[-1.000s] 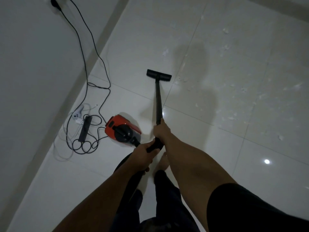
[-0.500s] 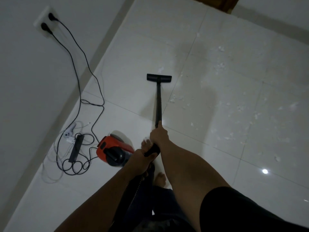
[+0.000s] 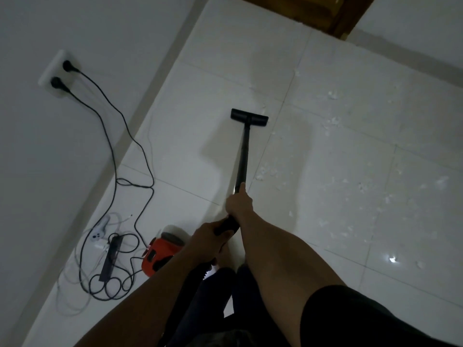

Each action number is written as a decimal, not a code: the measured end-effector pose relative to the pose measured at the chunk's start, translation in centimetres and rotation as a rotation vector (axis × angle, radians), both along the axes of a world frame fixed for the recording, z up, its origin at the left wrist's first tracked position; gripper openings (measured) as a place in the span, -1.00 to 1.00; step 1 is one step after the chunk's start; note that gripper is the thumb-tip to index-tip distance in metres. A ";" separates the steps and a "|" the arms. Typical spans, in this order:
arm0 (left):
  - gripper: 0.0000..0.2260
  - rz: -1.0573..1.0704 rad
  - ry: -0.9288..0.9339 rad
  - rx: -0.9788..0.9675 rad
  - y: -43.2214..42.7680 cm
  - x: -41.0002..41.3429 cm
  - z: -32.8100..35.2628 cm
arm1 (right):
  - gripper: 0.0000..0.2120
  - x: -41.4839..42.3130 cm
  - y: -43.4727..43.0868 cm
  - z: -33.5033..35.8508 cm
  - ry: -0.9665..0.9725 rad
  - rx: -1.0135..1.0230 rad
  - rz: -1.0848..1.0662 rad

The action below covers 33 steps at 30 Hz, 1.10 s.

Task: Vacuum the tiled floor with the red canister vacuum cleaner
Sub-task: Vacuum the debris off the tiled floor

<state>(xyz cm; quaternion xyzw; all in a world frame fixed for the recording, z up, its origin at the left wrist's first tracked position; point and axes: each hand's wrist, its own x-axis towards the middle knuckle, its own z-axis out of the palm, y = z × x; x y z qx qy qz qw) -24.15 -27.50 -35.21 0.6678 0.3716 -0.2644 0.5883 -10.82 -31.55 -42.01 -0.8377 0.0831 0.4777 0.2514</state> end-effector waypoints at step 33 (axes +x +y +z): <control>-0.64 -0.043 0.040 0.076 13.6 24.7 0.9 | -0.23 24.5 13.3 -0.6 0.018 0.050 -0.064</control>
